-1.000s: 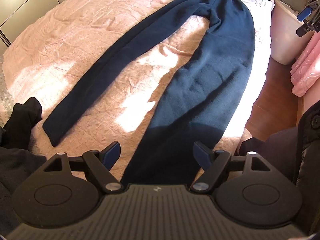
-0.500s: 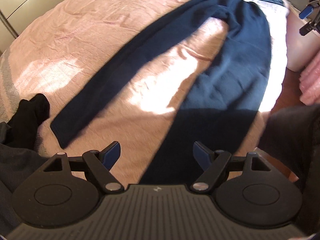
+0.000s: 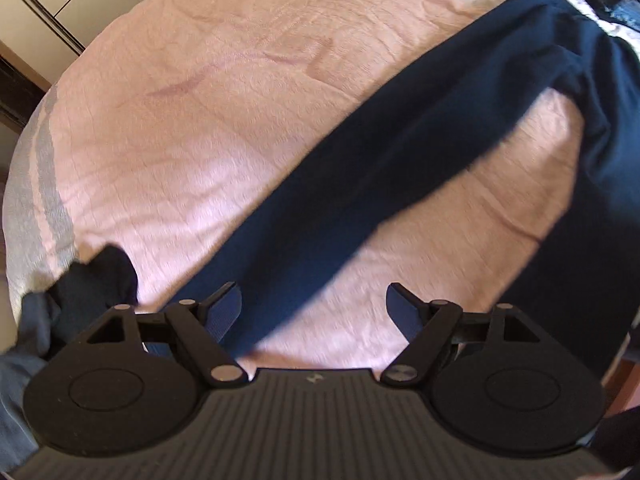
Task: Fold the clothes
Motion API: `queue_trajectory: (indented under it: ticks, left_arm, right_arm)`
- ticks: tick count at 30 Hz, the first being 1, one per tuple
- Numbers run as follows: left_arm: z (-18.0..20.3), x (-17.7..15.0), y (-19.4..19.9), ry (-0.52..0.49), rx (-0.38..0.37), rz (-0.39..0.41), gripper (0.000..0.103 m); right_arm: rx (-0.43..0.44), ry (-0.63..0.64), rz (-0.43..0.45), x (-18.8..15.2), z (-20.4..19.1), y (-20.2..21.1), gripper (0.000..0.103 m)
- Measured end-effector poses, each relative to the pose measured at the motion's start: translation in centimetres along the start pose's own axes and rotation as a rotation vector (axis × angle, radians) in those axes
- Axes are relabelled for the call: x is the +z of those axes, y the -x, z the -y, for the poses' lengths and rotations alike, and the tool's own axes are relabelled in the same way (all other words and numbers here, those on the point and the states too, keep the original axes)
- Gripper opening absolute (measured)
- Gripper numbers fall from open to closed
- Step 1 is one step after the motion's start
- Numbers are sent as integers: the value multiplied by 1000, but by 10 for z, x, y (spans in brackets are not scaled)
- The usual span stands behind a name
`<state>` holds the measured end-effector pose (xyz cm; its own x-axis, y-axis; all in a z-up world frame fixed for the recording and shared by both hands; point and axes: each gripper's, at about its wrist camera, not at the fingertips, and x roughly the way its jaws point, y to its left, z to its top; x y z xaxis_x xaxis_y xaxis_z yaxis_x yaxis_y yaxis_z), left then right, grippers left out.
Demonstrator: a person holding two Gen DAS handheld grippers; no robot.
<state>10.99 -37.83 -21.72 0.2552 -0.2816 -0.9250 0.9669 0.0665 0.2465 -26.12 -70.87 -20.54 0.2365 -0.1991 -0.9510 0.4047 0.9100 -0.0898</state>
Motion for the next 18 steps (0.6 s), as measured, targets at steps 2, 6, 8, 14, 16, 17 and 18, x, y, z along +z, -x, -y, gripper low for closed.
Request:
queue_trajectory:
  ticks: [2, 6, 8, 14, 16, 17, 18]
  left_arm:
    - [-8, 8, -12, -11, 9, -15, 76]
    - [-23, 25, -35, -32, 26, -45, 76]
    - [-31, 34, -47, -42, 35, -60, 75]
    - [-88, 28, -100, -144, 33, -117, 72]
    - [-106, 21, -121, -179, 8, -146, 67]
    - [-114, 16, -131, -200, -15, -159, 66]
    - [-122, 11, -141, -221, -38, -172, 65]
  right_arm:
    - [20, 69, -9, 20, 23, -16, 63]
    - [42, 179, -14, 53, 53, -43, 61]
    - [46, 210, -14, 62, 60, -54, 60]
    - [54, 296, -66, 77, 63, -88, 60]
    - [45, 313, -84, 79, 62, -99, 60]
    - [39, 321, -92, 80, 61, -104, 60]
    - [33, 328, -99, 81, 60, -109, 60]
